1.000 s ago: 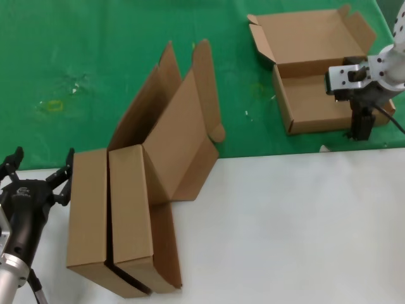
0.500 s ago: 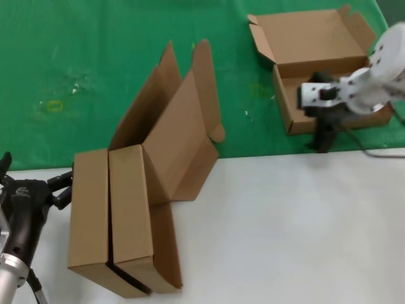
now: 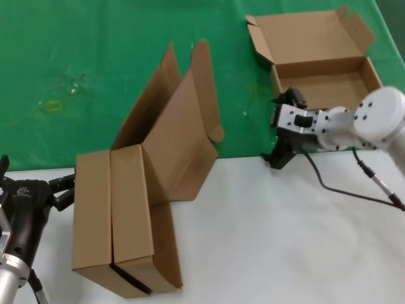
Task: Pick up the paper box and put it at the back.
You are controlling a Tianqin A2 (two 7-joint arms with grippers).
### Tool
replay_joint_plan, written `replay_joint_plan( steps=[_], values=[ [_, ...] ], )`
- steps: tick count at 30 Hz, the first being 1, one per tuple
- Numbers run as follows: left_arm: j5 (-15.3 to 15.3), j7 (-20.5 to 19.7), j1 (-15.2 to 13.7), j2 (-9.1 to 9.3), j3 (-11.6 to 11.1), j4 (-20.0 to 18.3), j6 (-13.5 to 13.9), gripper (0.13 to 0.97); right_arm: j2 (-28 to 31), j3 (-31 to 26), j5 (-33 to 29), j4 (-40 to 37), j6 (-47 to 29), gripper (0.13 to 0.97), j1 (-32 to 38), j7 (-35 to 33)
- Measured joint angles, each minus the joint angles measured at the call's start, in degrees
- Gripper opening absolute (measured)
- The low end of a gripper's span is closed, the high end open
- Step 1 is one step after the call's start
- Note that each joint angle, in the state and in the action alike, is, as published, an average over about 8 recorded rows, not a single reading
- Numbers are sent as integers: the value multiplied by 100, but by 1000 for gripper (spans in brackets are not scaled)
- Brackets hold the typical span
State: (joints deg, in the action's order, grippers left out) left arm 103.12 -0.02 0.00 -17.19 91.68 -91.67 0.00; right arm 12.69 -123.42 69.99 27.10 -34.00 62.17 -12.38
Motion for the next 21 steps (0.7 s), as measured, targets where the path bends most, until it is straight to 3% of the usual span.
replay_joint_plan(
  steps=[21],
  values=[
    [0,2,0,0,0,0,0,966,178,1255,1308,2553,1342,966,-2458,489]
  ],
)
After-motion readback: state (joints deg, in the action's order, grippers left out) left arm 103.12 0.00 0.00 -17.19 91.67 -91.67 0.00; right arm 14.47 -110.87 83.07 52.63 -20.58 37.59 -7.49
